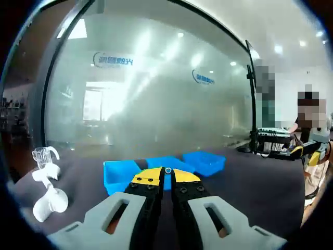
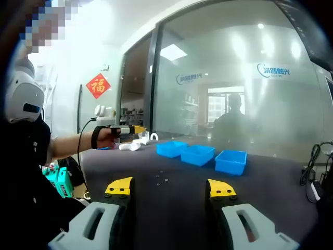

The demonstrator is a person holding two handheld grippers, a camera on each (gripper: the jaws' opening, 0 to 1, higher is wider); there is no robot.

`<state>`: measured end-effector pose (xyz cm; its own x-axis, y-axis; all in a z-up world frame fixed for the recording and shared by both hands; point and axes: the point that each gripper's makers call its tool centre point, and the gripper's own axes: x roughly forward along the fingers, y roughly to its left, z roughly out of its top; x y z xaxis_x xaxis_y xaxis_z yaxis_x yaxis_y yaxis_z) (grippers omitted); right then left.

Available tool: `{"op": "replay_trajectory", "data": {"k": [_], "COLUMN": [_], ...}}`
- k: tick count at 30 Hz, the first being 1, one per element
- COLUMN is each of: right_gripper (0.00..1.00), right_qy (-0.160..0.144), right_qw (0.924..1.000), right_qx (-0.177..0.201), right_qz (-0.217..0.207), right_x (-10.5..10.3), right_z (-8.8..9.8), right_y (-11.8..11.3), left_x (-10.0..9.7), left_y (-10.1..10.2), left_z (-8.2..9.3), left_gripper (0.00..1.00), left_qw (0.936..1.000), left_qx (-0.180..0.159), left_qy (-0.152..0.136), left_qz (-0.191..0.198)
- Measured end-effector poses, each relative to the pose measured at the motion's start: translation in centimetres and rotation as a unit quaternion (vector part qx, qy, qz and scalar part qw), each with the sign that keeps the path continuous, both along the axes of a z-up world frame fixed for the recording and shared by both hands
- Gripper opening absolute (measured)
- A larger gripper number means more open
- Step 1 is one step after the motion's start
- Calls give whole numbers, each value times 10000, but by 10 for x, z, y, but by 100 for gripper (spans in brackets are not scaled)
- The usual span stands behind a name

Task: Sort the screws, nuts, and washers into the corresponding bins

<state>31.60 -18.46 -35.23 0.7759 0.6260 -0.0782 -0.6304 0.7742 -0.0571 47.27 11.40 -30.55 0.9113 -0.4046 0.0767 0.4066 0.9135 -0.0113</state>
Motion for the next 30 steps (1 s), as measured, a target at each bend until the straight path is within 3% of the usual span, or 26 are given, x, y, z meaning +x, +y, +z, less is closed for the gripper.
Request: {"op": "replay_trajectory", "data": {"k": [10,18,24,30], "right_gripper": [49,49,49,49], "right_qy": [54,51,66,62], "right_qw": [10000,10000,9999,9999], "right_qx": [7,48,43,37], "right_qz": [-9,-59,-102,-136], "right_x": [-2,-5,-8,-10], "right_z": [-5,-4,-4,-3], "right_y": [0,-3,-5,-8], "left_x": [59,110,135,154], "left_y": [27,31,34,32], "left_z": [10,1,4,3], "left_gripper": [6,6,6,6], "left_qw": [9992,9988,9982,9979], "left_qx": [-89,64,-88,-12], "left_qy": [-49,22,161,234], "left_qz": [396,487,576,604]}}
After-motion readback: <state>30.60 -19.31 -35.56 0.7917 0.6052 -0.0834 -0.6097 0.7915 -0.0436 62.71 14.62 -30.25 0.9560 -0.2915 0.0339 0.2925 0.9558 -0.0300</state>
